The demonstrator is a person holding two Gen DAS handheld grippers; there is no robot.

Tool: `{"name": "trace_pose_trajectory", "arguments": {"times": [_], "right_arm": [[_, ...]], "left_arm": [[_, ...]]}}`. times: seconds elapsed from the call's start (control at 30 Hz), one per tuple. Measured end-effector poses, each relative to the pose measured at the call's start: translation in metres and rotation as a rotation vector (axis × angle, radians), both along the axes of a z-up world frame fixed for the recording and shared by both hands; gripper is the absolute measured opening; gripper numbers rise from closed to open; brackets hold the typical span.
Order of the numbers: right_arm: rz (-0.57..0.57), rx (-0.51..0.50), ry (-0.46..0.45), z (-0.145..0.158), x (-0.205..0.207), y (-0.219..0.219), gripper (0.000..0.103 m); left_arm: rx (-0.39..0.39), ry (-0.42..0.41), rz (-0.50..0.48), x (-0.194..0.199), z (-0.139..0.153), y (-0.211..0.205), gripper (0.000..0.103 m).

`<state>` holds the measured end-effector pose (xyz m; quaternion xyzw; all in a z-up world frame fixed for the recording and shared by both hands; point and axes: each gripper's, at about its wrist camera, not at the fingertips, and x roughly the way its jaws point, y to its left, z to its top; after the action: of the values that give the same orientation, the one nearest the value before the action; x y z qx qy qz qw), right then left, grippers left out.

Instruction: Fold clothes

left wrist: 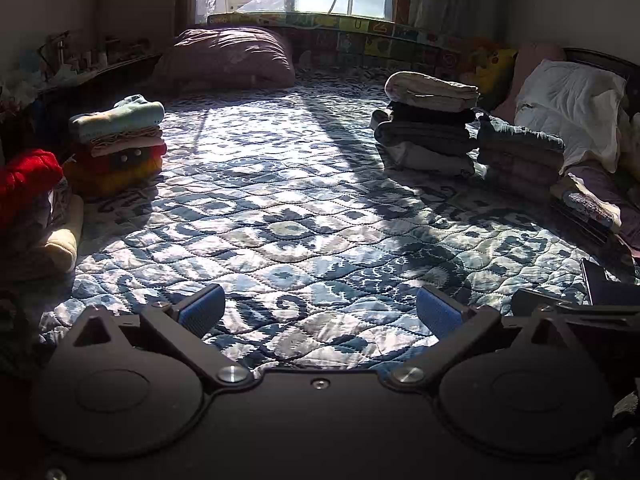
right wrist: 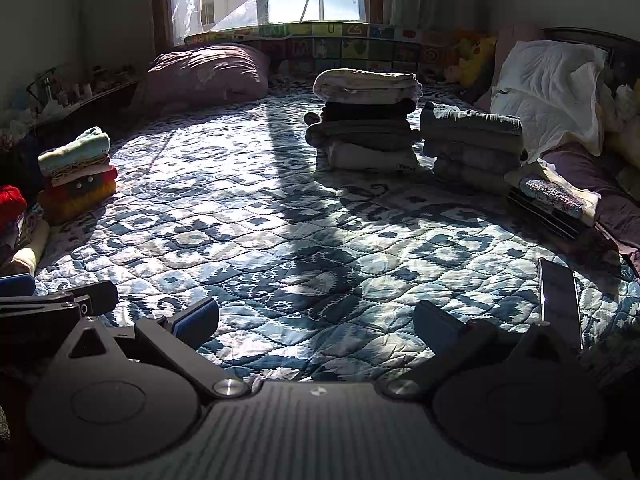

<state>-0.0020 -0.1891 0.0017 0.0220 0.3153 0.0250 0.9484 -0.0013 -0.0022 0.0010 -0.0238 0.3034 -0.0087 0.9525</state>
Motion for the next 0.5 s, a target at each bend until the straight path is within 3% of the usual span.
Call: {"name": "trace_pose_trajectory", "arguments": {"times": [0.5], "right_arm": [[0.000,-0.003,-0.001,0.0018,0.0004,-0.0003,0.103]], "left_arm": [[-0.001,-0.001,0.004,-0.0008,0.0013,0.0024,0.103]]}}
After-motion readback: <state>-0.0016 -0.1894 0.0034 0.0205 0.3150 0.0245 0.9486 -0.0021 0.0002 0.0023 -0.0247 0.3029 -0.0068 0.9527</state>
